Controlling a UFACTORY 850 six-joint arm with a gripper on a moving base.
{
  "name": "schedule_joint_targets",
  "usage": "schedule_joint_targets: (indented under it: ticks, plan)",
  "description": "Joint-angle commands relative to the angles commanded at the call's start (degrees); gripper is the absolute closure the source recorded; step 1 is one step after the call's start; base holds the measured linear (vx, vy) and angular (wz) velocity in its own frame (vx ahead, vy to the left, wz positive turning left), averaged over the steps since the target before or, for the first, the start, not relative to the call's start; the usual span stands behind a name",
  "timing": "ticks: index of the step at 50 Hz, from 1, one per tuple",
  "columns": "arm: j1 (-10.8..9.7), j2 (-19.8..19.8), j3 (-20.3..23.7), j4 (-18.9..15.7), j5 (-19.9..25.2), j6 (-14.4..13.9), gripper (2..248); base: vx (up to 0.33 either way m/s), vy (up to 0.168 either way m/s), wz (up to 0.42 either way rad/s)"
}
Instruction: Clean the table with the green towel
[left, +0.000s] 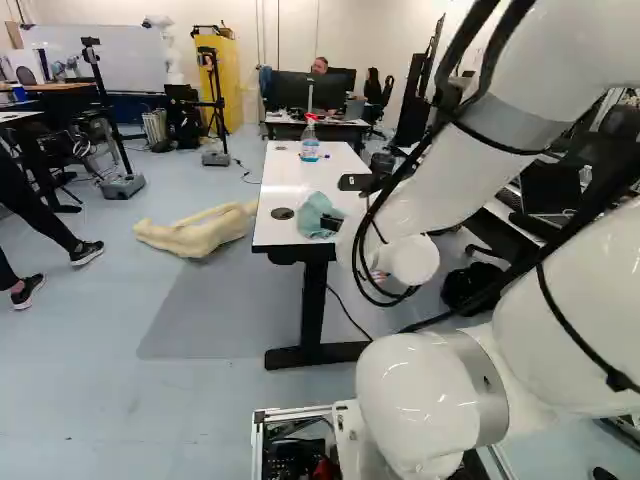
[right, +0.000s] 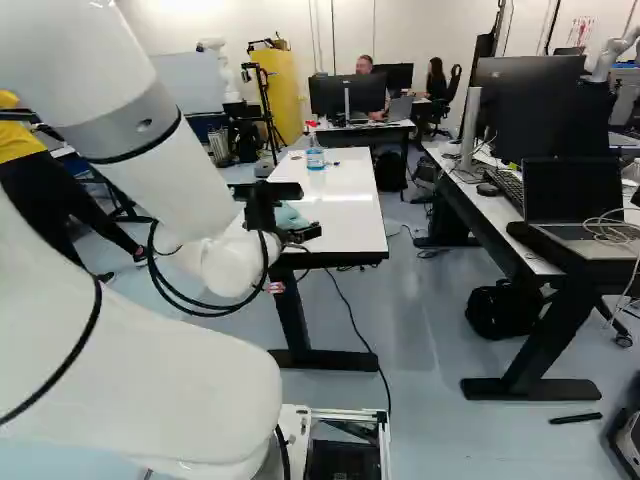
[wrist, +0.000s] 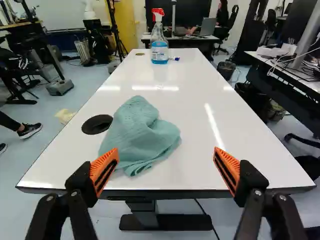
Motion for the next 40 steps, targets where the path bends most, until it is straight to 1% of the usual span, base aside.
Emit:
schedule_joint_targets:
  ticks: [19, 40]
  plan:
    - [-0.06, 0.55, 1.79, 0.00, 2.54, 0.00, 3, 0.000, 0.000, 0.000]
    - [-0.06, 0.64, 2.09, 0.00, 2.96, 0.00, 3, 0.000, 0.000, 0.000]
